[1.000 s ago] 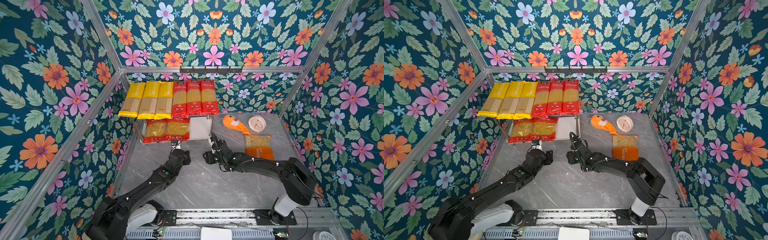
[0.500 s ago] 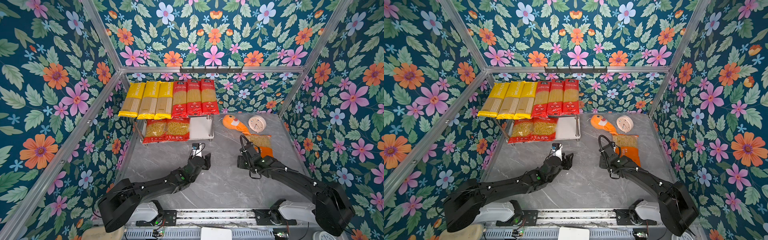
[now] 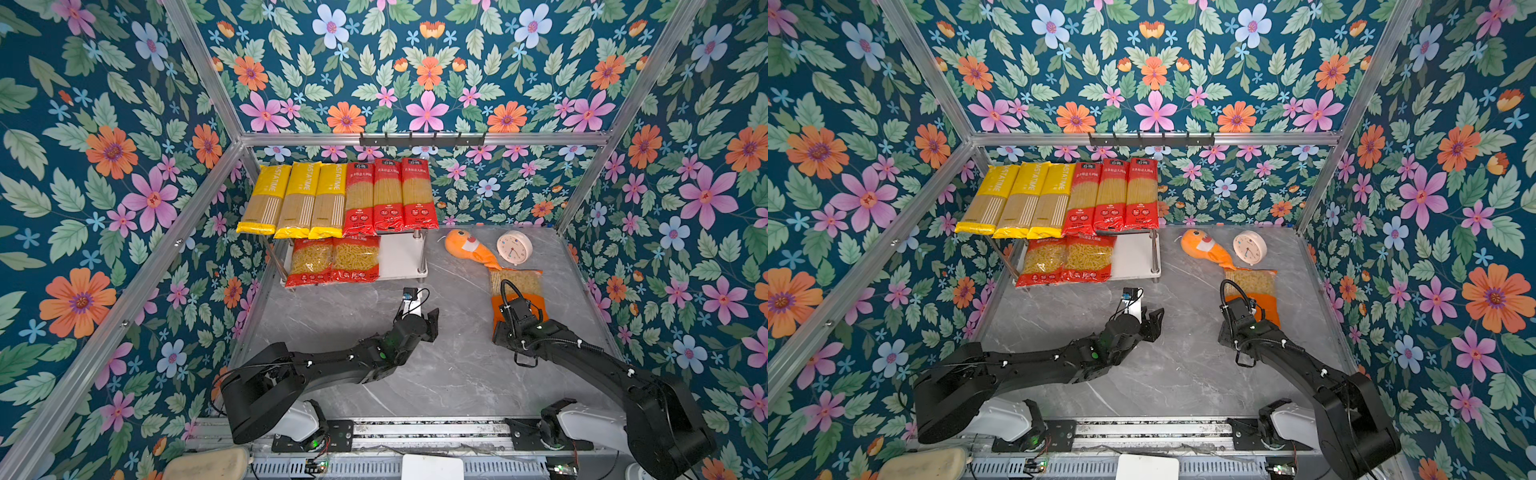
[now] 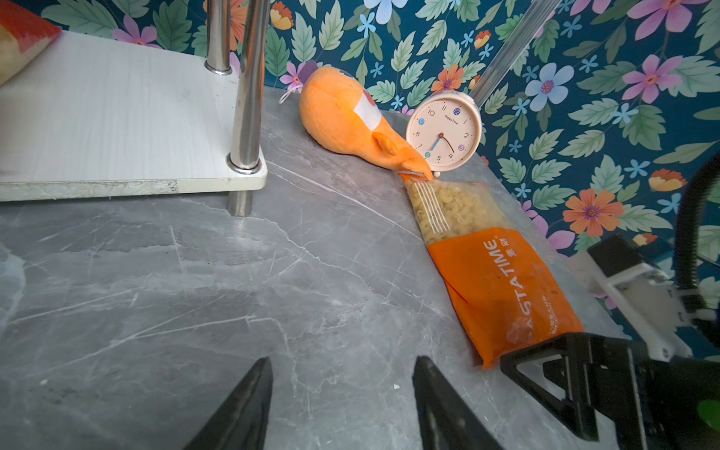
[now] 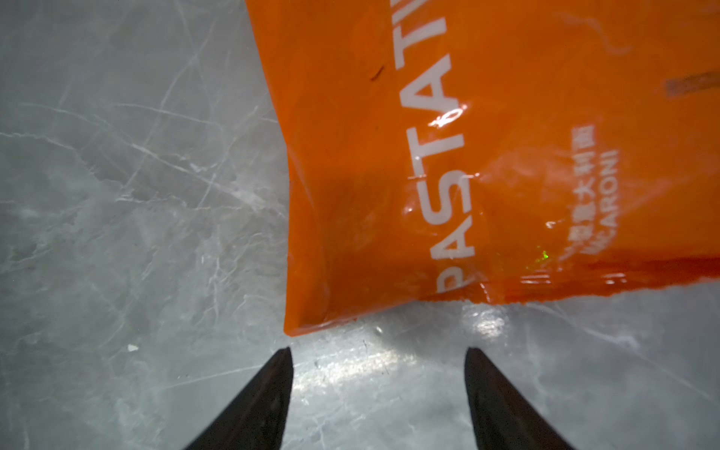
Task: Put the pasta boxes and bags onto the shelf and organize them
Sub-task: 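Grasp the orange macaroni bag's edge with the right gripper, then drag the orange bag toward the robot with the right gripper while left approaches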
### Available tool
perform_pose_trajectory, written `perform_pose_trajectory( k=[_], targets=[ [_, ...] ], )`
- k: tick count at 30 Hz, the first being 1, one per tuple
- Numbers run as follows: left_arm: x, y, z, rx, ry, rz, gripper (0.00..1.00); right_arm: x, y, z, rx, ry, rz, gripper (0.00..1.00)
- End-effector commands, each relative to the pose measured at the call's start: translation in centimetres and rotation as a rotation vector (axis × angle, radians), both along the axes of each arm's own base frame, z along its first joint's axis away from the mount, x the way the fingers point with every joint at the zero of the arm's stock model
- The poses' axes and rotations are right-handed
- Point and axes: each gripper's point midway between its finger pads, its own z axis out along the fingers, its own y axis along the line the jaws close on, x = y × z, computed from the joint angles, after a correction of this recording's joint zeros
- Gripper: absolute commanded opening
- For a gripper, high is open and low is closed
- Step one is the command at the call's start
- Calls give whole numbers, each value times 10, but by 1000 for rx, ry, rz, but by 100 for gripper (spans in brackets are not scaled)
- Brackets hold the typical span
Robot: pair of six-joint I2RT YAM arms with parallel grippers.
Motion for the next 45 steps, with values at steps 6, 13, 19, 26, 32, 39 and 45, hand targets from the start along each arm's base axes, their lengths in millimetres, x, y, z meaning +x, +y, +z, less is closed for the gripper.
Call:
perform_pose_trajectory(
  k=[6,13,19,26,32,39,45],
  targets=[
    [1,12,1,4,-30,37,61,9,11,-4,91,-24,-34,68],
    [1,14,0,17,-33,37,61,11,10,-6,93,-26,-64,67],
    [0,12,-4,13,-25,35,61,32,10,11,100,-96,-104,70],
    [-4,23,-10,5,-20,50,61,40,9,-9,77,-55,-125,63],
    [-5,32,-11,19,-32,66,61,37,18,-7,103,-65,-76,39],
    [-2,38,-13,43,-6,83,61,28,34,-10,129,-48,-10,19],
    [1,55,-3,4,21,89,61,16,71,-10,150,-28,83,13]
  ],
)
